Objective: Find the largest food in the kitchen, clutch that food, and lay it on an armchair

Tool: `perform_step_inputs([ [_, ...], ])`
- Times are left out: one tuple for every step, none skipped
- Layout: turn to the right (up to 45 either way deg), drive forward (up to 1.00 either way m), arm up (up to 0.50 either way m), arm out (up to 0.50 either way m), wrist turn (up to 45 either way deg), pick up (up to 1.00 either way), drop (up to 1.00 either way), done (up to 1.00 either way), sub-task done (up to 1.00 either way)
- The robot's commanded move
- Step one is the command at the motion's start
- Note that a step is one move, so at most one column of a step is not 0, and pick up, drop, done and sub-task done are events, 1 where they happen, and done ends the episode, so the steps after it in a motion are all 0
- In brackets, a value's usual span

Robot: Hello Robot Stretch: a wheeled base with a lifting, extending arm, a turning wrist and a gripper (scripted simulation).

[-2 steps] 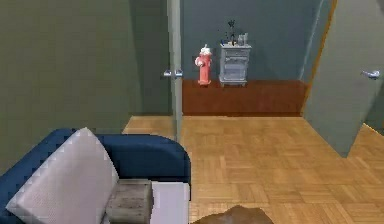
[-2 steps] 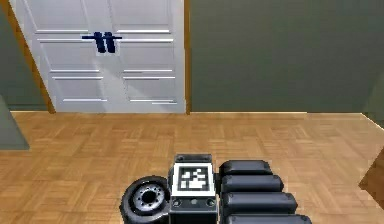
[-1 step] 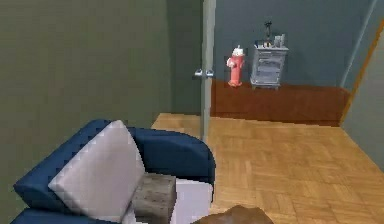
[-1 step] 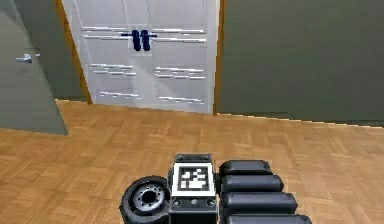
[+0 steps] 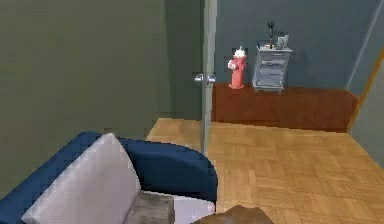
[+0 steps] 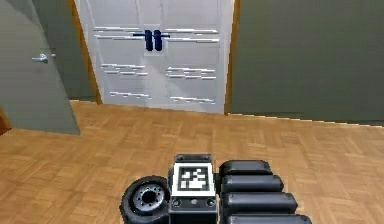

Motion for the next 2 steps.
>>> perform_step_inputs([
  [-45.0,0.00,0.00,0.00,0.0,0.00,0.00,0.00,0.00],
  [-45.0,0.00,0.00,0.00,0.0,0.00,0.00,0.00,0.00],
])
